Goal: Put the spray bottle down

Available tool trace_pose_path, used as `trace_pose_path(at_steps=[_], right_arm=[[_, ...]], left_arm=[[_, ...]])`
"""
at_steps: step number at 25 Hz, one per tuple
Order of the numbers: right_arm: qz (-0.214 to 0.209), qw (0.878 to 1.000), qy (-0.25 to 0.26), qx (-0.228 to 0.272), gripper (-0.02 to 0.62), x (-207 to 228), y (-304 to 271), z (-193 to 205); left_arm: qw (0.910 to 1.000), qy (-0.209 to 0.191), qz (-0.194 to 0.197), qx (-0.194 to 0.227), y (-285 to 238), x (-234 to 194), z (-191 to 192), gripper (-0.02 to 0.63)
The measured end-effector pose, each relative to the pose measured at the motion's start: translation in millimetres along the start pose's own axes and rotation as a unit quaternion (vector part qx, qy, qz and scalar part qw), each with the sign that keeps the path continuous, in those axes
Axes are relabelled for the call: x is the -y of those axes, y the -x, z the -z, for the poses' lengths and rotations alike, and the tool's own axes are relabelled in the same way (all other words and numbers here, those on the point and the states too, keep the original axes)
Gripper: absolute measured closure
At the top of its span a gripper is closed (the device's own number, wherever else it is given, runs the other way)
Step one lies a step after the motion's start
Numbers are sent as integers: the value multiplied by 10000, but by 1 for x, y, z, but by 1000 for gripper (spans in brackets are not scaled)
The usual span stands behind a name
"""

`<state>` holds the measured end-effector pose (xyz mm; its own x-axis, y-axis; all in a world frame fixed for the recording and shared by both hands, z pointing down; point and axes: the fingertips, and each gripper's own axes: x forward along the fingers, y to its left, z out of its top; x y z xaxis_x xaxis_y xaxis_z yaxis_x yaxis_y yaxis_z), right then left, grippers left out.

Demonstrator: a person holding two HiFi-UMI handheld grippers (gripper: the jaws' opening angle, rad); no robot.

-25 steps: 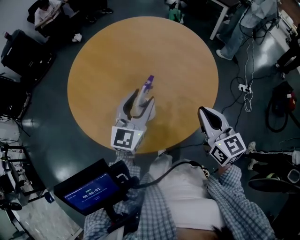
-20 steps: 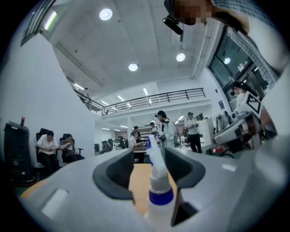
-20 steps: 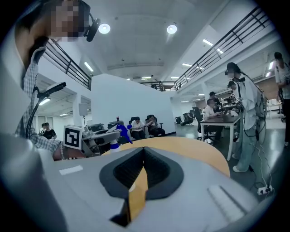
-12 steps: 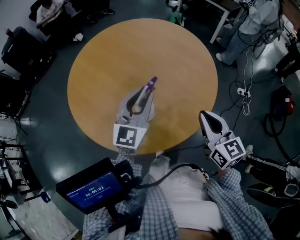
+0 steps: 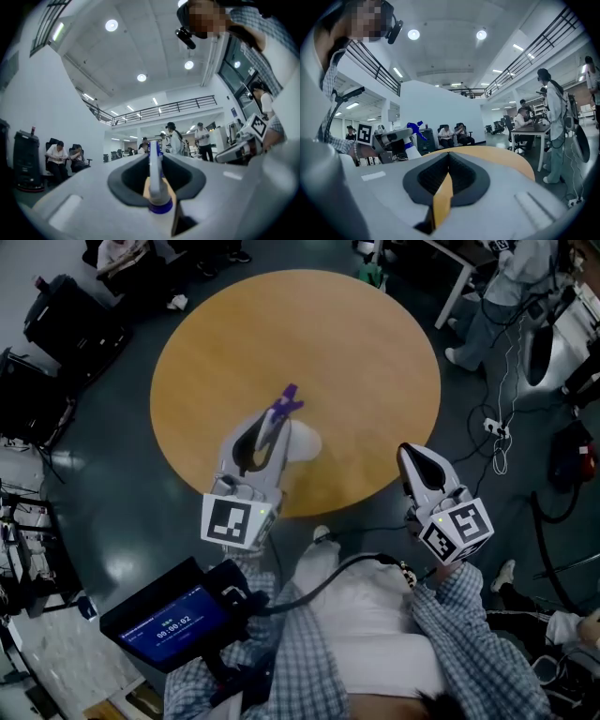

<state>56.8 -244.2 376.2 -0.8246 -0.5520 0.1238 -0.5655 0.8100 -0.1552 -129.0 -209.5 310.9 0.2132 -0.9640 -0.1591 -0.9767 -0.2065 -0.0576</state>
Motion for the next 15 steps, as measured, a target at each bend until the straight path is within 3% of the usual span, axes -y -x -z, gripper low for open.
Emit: trace_pose_path(at_steps=[5, 9, 12, 15], right_arm=[[-281, 9991, 57, 310, 601, -16, 31, -17], [-570, 9974, 0, 433, 601, -12, 82, -16], [-692, 9963, 3, 516, 601, -9, 114, -14], [-704, 9964, -83, 457, 601, -36, 130, -15]], left_arm=[[9983, -336, -425, -210, 59, 23, -23, 518], [9935, -490, -1008, -199, 101, 66, -44, 517], [9898, -465, -1336, -159, 130, 91, -54, 517], [9879, -274, -1508, -233, 173, 93, -72, 518]])
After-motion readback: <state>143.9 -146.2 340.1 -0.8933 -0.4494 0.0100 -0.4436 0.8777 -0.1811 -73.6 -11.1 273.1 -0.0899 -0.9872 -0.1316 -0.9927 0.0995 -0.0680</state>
